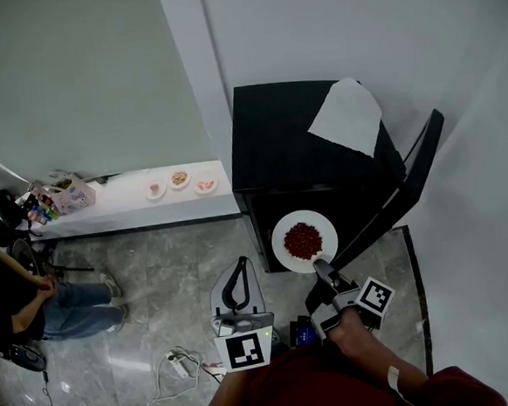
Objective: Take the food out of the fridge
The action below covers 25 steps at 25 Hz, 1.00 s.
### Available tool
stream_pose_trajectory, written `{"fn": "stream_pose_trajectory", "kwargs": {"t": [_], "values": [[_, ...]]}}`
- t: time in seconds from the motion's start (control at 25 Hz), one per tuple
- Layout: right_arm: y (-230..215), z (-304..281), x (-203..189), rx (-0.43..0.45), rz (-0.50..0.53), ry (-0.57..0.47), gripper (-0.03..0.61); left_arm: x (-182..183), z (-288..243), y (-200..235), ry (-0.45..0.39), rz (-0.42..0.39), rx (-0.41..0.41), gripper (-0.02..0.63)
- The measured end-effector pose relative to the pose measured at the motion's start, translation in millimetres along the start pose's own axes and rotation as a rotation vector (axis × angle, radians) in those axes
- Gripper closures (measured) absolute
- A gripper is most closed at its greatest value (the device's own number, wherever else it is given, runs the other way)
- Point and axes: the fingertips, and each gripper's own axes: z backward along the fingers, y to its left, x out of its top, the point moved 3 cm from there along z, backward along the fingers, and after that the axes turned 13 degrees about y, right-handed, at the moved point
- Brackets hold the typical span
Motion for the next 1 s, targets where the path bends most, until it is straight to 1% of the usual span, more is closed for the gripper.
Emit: {"fn": "stream_pose_trajectory", "kwargs": {"t": [0.24,0.48,0.64,0.84,1.0], "values": [[42,10,-9,0.054,0.019,0.022,0.545,-1,1,-2,-0.004,0.004,-0.001,0.598],[75,21,-22,0.087,0.033,0.059,0.545,-2,-1,-3,-0.009,0.009,0.005,0.599],[90,24,-26,0.116,0.042,0.069,0.545,-3,-1,-6,-0.007,0.010,0.006,0.599],[107,25,-30,0.137,0.094,0.083,0.546,-3,1,-5,-0.008,0.009,0.005,0.599],[113,25,-30,0.155,0.094,0.075,0.546,-3,2,-4,-0.011,0.006,0.008,0.598]]}}
